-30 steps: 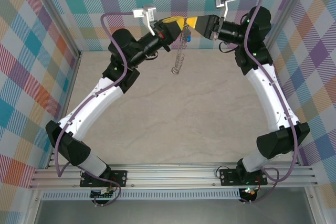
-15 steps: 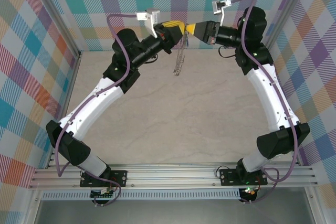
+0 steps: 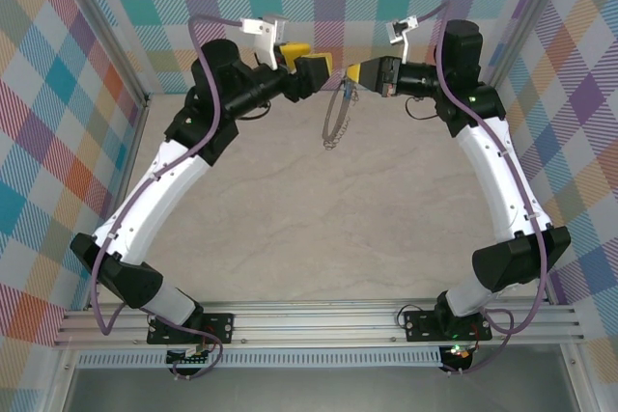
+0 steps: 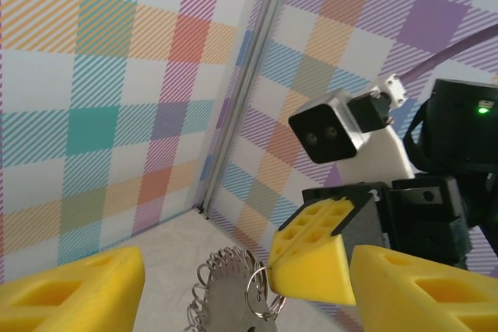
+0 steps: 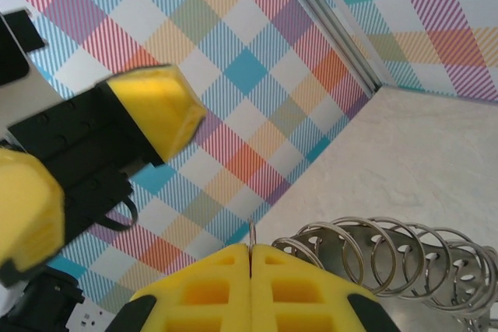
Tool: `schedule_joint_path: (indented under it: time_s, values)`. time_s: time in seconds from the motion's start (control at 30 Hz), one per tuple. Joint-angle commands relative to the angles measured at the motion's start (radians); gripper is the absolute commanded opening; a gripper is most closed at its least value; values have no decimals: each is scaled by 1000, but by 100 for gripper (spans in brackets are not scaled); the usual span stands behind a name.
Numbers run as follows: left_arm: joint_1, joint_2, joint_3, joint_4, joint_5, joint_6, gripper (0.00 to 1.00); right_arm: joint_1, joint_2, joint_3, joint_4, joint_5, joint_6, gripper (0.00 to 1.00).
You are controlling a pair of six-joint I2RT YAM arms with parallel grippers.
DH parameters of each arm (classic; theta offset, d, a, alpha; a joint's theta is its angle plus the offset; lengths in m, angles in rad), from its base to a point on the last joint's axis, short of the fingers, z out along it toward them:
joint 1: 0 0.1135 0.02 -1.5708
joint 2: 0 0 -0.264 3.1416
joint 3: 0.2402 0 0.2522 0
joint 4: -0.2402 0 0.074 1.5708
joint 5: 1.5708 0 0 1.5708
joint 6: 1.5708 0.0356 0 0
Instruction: Put the keys on the keyring
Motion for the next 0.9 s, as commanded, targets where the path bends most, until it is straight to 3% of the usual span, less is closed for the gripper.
schedule_joint_path:
  time_s: [0.0, 0.27, 0.4, 0.57, 0.87]
  values:
    - [35, 32, 96, -161, 116, 38, 73, -11, -9, 27, -50, -59, -94, 0]
    - [108, 175, 276, -321, 357, -8, 76, -18, 18, 30, -44, -164, -94, 0]
    - [122, 241, 350, -356, 454, -37, 70, -18, 38, 17, 3, -188, -49, 0]
    - [129, 283, 371, -341, 502, -61, 61, -18, 39, -53, 153, -204, 60, 0]
    - [130, 309, 361, -316, 577, -109, 52, -18, 36, -88, 192, -192, 88, 0]
